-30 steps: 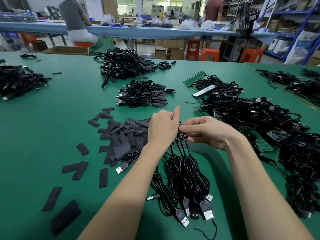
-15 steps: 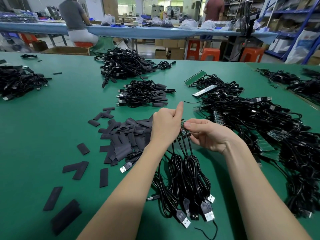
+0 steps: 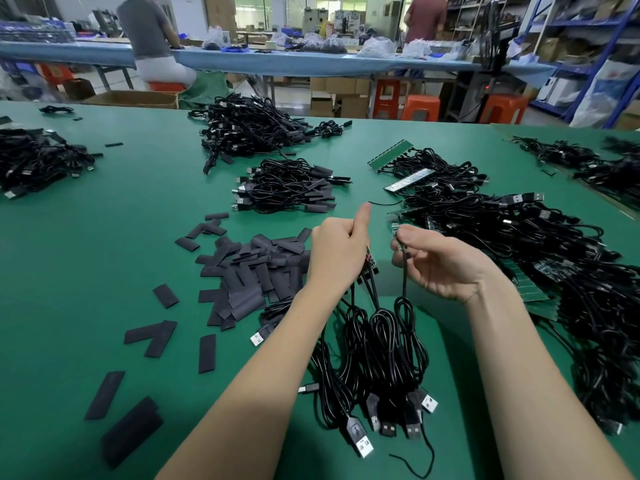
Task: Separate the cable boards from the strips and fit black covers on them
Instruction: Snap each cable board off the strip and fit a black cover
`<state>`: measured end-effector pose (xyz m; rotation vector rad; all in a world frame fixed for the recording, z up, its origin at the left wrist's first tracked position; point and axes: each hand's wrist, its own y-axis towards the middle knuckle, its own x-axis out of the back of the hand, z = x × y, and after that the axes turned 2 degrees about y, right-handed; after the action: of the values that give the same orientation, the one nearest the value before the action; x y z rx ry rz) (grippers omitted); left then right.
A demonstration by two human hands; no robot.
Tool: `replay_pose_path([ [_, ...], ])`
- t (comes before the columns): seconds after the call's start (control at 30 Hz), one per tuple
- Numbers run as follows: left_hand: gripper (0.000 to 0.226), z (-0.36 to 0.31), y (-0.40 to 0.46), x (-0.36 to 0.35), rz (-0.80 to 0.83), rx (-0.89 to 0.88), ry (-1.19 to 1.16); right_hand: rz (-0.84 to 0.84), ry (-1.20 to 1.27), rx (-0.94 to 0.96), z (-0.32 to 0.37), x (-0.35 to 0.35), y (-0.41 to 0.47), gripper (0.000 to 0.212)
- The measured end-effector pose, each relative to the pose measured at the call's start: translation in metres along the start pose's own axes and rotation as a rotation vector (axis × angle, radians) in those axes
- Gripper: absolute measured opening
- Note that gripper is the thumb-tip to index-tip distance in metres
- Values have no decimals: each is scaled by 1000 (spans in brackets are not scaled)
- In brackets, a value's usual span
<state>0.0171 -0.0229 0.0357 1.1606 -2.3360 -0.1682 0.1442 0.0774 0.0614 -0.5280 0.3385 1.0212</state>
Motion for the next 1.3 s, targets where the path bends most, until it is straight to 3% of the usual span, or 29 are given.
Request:
replay_pose_path([
  [0.07,70,0,-1,0,54,-13,48,2,29,29,4,0,-4,8],
  [0.23,52,-1,1,3,184,-127,319,204,53,66,11,-10,-8,70],
  [0.37,47,9,1,3,245,-113,419,251,147,117,16,-15,-10,42],
  [0.47,39,9,2,0,219,-107,365,6,105,179,19,-21,-3,16],
  [0.57,40,4,4,-1,217,-70,198,-201,-23,291,19,-23,5,14],
  [0.7,48,-16,5,9,565,194,-373,-346,-36,443,19,-25,8,17],
  [0.77,40,-25,1,14,698,211,-467,-386,-17,525,21,-26,7,18],
  [0.83,20,-30,-3,17,734,178,-508,-411,25,574,23,-24,7,16],
  [1.03,11,-35,3,33,702,266,-638,-486,125,390,15,-19,12,10],
  [1.3,9,-38,5,44,445,242,-763,-478,183,355,5,-26,23,10],
])
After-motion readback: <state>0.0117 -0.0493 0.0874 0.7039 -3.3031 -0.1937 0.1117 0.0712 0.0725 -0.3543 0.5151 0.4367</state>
